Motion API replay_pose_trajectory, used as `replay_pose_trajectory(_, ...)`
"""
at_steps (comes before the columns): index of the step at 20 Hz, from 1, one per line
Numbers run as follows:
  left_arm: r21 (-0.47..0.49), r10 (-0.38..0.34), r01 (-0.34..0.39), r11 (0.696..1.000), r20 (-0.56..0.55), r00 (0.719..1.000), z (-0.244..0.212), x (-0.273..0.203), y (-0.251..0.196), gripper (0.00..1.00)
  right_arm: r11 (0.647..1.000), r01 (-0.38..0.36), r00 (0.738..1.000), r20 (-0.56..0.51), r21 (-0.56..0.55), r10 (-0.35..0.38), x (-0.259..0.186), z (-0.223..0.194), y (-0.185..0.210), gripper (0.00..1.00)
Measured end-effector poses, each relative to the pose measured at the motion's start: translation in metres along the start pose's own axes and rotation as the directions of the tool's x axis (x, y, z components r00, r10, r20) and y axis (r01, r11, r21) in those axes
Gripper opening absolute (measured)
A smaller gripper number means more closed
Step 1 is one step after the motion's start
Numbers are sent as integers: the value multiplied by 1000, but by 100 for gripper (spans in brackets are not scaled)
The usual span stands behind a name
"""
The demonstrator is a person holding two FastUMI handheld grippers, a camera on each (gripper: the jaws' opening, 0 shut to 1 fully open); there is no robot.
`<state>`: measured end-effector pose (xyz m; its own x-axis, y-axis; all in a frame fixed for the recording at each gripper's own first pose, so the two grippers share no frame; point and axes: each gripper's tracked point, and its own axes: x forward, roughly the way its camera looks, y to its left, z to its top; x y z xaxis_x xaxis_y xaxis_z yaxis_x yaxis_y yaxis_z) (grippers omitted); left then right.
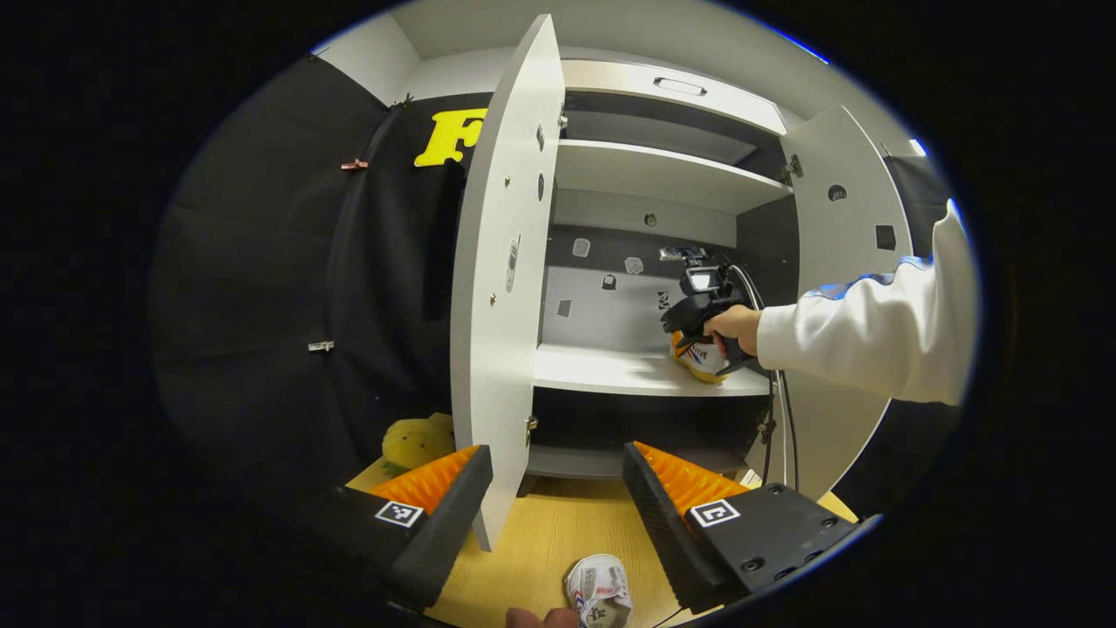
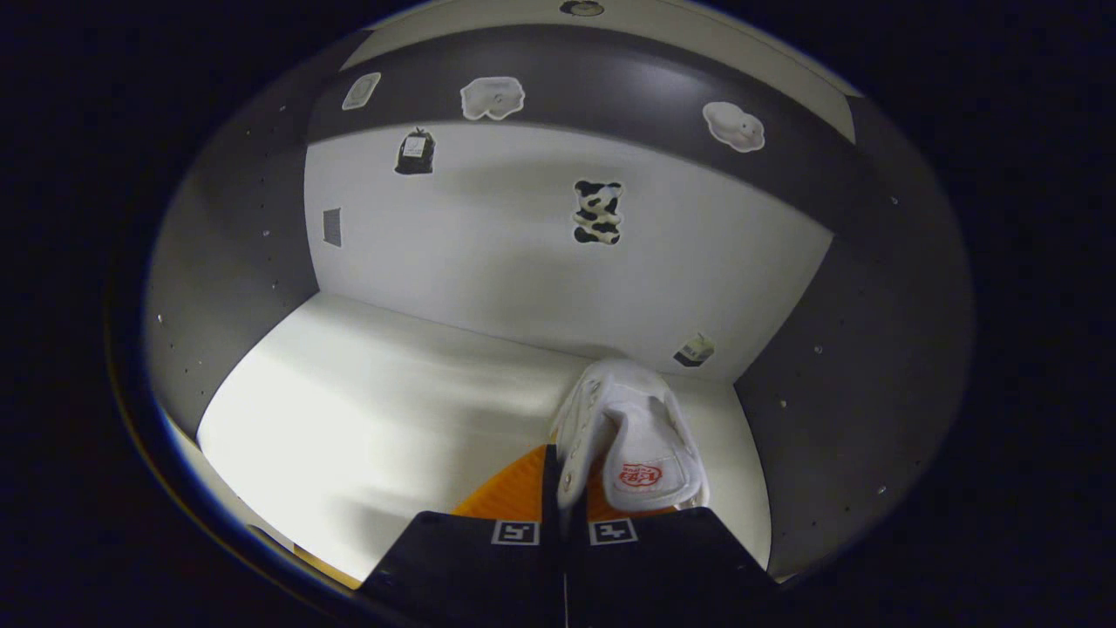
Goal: Grab one shoe with the right hand and put it into the shoe cabinet, grab the other shoe with the left hand and put it into the shoe cabinet; then close the right door with the right hand and the left door with the left hand.
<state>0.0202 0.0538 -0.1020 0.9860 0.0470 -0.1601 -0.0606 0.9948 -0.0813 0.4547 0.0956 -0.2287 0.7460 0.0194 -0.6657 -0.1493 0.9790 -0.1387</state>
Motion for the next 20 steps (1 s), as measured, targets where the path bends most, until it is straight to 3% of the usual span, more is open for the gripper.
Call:
replay_pose_trajectory(3,-5,9,-9,1000,-6,1000,-1,-4,1,95,999,34,999,6,2,-34,2,3,-3,8)
replay_pose_trajectory(5,-10,9,-9,1000,-6,1000,-1,-5,0,95,999,30,1000,-5,11,-30,-1,-1,-1,17)
replay_pose_trajectory(6,-10,6,-6,1000,-5,1000,-1,-5,-1,95,999,22,1000,-4,31,-21,-3,-1,0,29)
replay_pose_trajectory(7,-10,4,-4,1000,-3,1000,0,-6,-2,95,999,-1,1000,0,54,1,-7,0,5,35)
replay_pose_trajectory(8,-10,3,-3,1000,-2,1000,-1,-9,-4,95,997,-15,1000,8,75,14,-14,1,8,52)
replay_pose_trajectory(11,-16,-4,4,1000,6,1000,2,-12,-7,95,995,-47,998,40,92,43,-33,5,16,72)
replay_pose_trajectory(12,-17,-5,5,1000,8,1000,2,-15,-7,95,994,-56,997,62,91,50,-42,7,19,87)
replay_pose_trajectory(14,-15,-7,8,1000,11,1000,2,-19,-9,95,993,-68,991,122,98,55,-66,13,19,99)
replay_pose_trajectory(17,-13,-11,11,1000,15,1000,5,-26,-8,95,988,-83,972,228,131,52,-105,22,17,99)
replay_pose_trajectory(20,-10,-5,5,1000,21,1000,8,-33,-5,95,981,-110,938,344,163,48,-159,22,13,98)
